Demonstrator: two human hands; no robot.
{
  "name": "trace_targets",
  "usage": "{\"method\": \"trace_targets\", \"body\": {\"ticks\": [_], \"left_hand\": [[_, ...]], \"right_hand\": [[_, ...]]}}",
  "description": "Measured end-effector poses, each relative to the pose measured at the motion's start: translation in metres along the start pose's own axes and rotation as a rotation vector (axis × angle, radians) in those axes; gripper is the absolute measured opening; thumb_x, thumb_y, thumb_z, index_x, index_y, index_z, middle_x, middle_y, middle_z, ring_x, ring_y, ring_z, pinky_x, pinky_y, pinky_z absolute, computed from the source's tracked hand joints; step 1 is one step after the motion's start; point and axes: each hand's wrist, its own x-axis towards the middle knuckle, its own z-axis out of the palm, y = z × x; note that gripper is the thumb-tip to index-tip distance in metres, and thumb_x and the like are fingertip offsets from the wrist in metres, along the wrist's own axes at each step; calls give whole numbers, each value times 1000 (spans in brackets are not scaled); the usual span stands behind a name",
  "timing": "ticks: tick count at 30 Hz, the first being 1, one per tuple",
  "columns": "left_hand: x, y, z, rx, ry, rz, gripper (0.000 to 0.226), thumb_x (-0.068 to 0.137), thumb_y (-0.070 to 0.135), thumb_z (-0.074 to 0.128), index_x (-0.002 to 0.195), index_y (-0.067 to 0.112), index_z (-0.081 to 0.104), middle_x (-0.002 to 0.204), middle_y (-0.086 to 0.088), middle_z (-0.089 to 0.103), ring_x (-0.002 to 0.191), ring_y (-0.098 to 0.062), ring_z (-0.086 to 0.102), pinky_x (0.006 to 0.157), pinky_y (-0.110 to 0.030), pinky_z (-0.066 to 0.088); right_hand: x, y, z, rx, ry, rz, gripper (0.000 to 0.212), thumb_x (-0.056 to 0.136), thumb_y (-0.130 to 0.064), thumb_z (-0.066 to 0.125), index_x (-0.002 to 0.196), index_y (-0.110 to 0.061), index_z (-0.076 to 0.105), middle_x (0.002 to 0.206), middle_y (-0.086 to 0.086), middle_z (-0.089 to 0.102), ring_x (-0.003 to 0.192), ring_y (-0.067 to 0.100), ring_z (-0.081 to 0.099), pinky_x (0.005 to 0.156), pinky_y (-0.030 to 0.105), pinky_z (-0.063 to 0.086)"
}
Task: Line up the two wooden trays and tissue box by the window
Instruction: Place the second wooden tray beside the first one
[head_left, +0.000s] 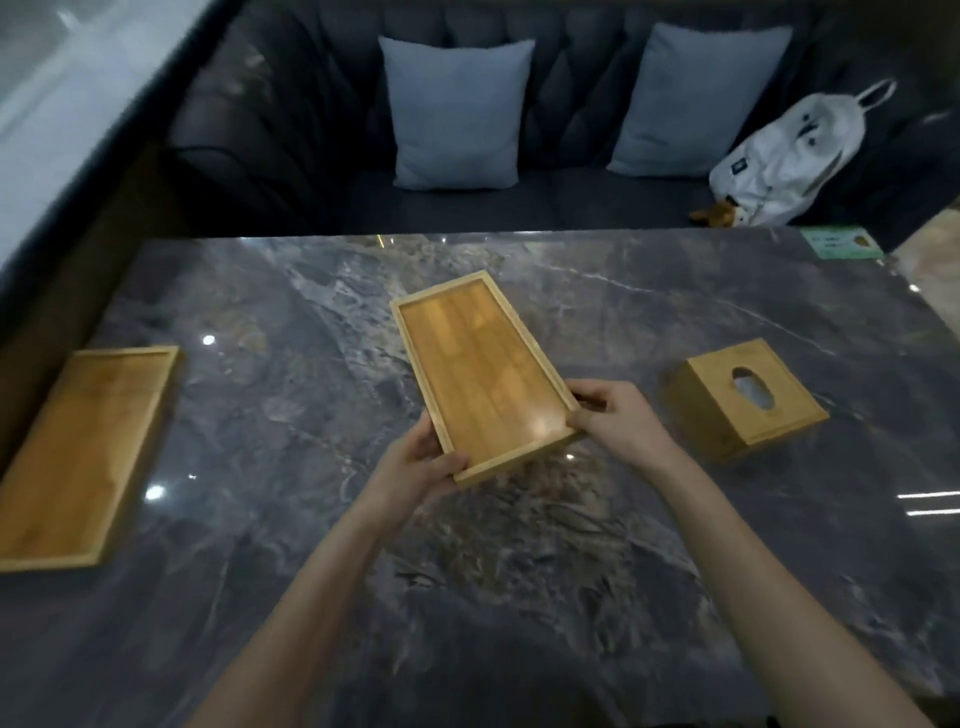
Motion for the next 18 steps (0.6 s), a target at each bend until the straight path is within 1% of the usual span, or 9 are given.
{"method": "trace_targets", "body": {"ticks": [2,3,5,7,9,10,13,15,18], "left_hand": [[-9,7,-23,35,34,32,53,85,-4,54,133,16,44,106,-4,61,84,-12,59,57,-15,51],[-14,10,-36,56,50,46,54,85,-3,55,133,19,44,109,-5,60,88,-13,59,59,-15,52],[-24,17,-61,80,76,72,57,84,-3,56,134,21,43,111,-2,61,93,-13,59,64,-16,53],[-33,23,-84,99,95,91,58,84,-5,56,134,21,41,106,4,62,86,-4,61,62,-14,53],[-44,28,-105,115,102,112,60,85,-6,53,133,25,36,99,10,60,77,2,61,59,-12,52],[-49,29,-116,120,105,113,61,85,-6,53,134,26,34,97,11,60,77,2,61,58,-12,51],[-64,30,-149,138,124,92,57,85,-5,53,134,19,38,97,6,60,82,-4,58,57,-11,52],[-72,28,-172,153,134,86,58,84,-7,54,135,16,39,104,0,60,85,-6,58,59,-10,52],[-82,23,-202,186,132,96,63,82,-8,56,134,22,37,116,-4,58,91,-6,58,65,-12,52]], "right_hand": [[1,-15,20,27,10,-21,45,77,14,48,115,-7,61,101,-1,61,89,13,57,67,6,45],[1,-22,31,59,16,-26,45,78,15,48,116,-5,59,101,-1,60,85,11,57,61,1,44],[-1,-36,54,123,30,-35,44,79,17,46,119,0,55,105,-1,55,87,10,54,59,-4,41],[-2,-48,78,152,29,-72,45,79,20,45,120,4,53,109,-1,53,96,11,52,64,-5,41],[-1,-57,103,156,38,-102,46,77,22,44,119,5,53,112,1,53,95,5,55,69,-4,41],[-1,-62,115,157,41,-109,46,77,22,45,119,5,53,113,1,53,94,2,56,70,-4,41],[0,-73,150,155,34,-108,45,78,20,46,119,4,54,110,1,54,98,11,52,68,-4,41],[1,-79,172,152,28,-111,45,79,20,45,119,3,54,106,1,55,96,13,51,65,-4,41],[1,-85,204,153,19,-108,44,79,20,44,119,4,54,105,2,55,94,12,51,63,-3,41]]}}
